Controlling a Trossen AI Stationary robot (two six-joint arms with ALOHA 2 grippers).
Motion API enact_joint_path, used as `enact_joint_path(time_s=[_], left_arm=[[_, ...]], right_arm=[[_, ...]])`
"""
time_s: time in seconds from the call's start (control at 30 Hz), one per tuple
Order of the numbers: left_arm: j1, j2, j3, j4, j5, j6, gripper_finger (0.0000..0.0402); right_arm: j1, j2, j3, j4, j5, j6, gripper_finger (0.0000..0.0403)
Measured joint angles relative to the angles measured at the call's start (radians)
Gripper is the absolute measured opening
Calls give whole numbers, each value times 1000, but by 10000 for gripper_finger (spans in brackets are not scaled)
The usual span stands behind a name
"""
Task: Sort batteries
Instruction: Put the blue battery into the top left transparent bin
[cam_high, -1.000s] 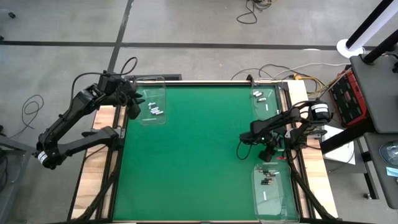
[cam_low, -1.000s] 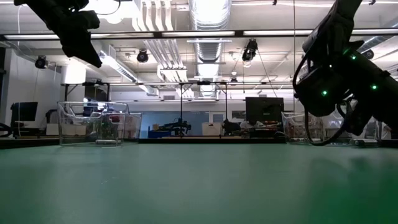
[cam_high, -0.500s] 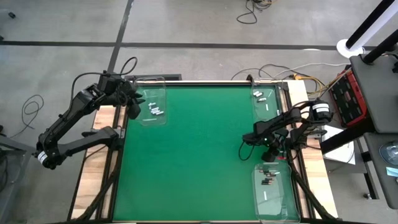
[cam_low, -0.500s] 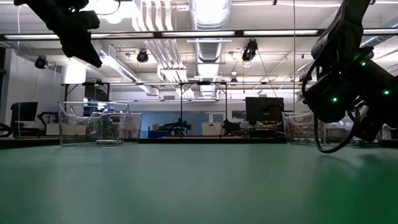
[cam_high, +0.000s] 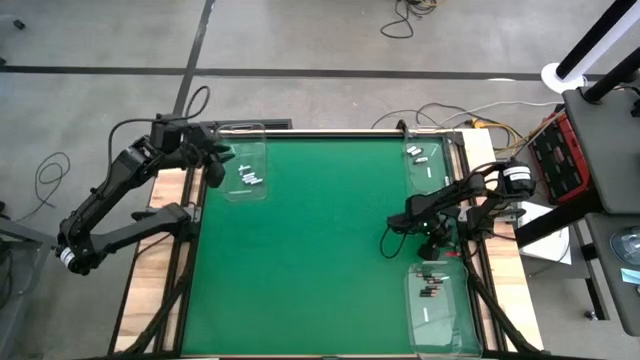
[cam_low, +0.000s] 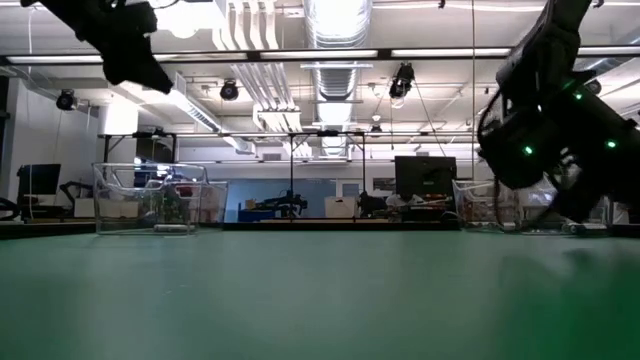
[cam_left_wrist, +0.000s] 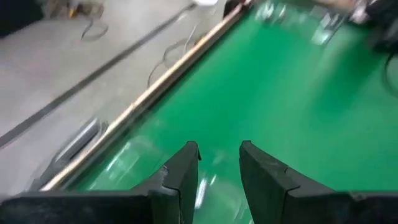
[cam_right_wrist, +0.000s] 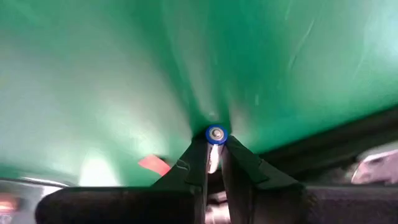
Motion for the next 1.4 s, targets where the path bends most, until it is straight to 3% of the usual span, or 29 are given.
enact_joint_path(time_s=[0.3,0.53,0.67,0.87,1.1,1.27,1.4], left_arm=[[0,-77,12,150,228,-116,98],[0,-109,14,239,251,-212,98],[0,-100,14,274,343,-265,98],[-21,-82,7,365,415,-318,102],[-104,-44,7,422,432,-408,167],[-181,36,8,425,432,-404,225],[-243,119,9,446,431,-411,235]], right_arm=[[-1,-111,171,23,31,93,22],[-1,-203,427,72,126,194,22],[-2,-219,558,232,215,193,22],[-13,-208,645,657,255,150,22],[-54,-155,682,1067,279,92,22],[-80,-93,772,1088,260,71,22],[-81,-34,858,1071,223,58,22]])
